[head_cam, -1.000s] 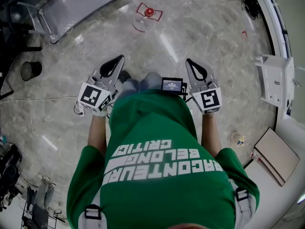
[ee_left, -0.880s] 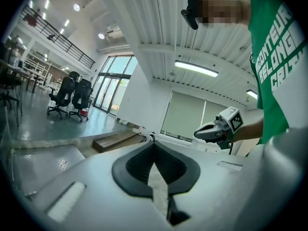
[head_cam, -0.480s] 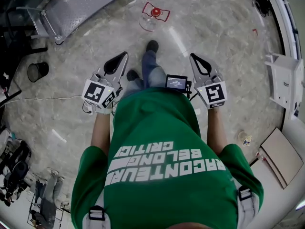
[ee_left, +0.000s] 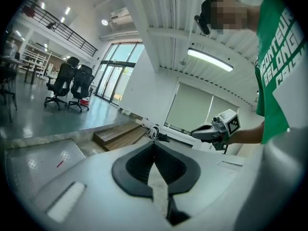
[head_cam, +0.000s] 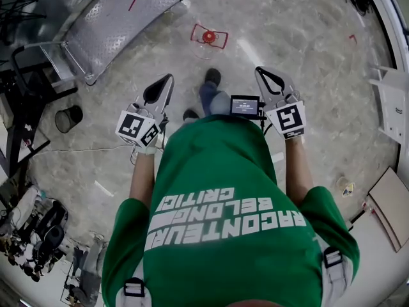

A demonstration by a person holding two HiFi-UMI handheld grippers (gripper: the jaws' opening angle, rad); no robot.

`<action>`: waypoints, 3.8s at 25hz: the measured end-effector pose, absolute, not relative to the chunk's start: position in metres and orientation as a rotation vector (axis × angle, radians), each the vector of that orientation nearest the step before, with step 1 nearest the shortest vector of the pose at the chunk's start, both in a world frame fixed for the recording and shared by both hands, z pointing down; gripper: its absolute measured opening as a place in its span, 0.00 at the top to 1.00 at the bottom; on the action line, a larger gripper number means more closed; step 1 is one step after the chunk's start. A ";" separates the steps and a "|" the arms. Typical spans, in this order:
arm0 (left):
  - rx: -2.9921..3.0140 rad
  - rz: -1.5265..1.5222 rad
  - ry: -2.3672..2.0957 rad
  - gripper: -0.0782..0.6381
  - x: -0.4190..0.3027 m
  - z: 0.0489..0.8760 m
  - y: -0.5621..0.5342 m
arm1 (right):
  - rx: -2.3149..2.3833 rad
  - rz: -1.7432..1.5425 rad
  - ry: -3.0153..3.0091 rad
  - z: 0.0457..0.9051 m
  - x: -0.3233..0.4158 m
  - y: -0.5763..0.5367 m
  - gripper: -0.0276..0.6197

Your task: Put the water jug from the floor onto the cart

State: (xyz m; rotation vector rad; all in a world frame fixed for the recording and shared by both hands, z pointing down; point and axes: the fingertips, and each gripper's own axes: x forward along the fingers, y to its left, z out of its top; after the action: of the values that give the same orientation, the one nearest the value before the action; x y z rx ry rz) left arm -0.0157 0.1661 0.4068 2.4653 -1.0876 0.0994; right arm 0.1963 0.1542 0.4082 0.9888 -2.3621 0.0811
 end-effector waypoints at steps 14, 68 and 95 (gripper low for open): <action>2.419 0.228 -1.115 0.87 0.010 0.426 0.084 | 0.916 0.108 -2.399 0.431 0.227 0.069 0.97; 2.152 0.469 -0.782 0.68 0.045 0.813 -0.023 | 1.266 0.962 -1.960 0.858 0.211 0.004 0.77; 1.986 0.745 -0.741 0.63 0.046 0.962 -0.035 | 1.192 1.263 -1.757 0.973 0.208 0.022 0.70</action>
State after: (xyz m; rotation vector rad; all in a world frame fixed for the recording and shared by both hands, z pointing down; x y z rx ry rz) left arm 0.0461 -0.0348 0.9617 1.9855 -0.7409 0.7455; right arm 0.2083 0.0217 0.9728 1.1921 -1.7571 1.2626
